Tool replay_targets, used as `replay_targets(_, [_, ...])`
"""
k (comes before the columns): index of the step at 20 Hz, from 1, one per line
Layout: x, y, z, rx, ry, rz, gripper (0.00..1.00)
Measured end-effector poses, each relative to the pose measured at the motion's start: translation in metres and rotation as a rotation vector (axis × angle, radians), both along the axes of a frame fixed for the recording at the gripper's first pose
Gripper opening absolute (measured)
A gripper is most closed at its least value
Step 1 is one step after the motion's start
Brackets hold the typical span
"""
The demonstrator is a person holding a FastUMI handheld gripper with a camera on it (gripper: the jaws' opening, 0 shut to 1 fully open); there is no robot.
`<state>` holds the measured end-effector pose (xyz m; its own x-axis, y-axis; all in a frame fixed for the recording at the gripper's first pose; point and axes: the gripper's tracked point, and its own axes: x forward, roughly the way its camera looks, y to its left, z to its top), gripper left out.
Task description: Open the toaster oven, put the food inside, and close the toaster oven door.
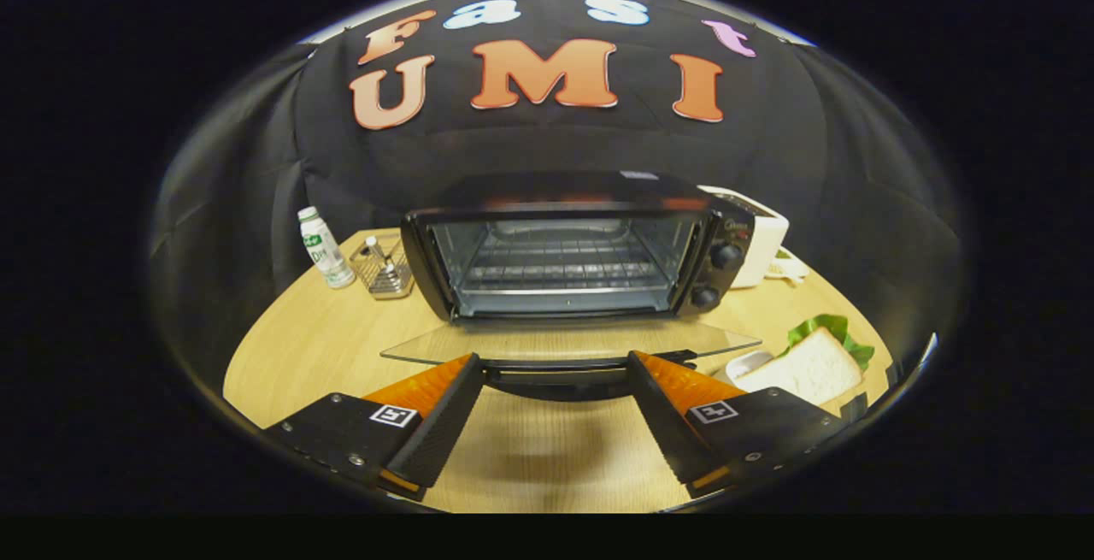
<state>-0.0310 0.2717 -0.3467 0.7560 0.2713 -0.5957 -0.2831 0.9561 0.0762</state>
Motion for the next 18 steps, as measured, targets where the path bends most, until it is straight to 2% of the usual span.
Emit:
replay_targets(10, [-0.034,-0.004,-0.067,-0.043,0.156,0.009,1.0])
replay_targets(14, [-0.036,-0.004,-0.073,-0.059,0.149,0.023,0.99])
replay_targets(18, [-0.029,-0.028,-0.059,-0.043,0.144,0.021,1.0])
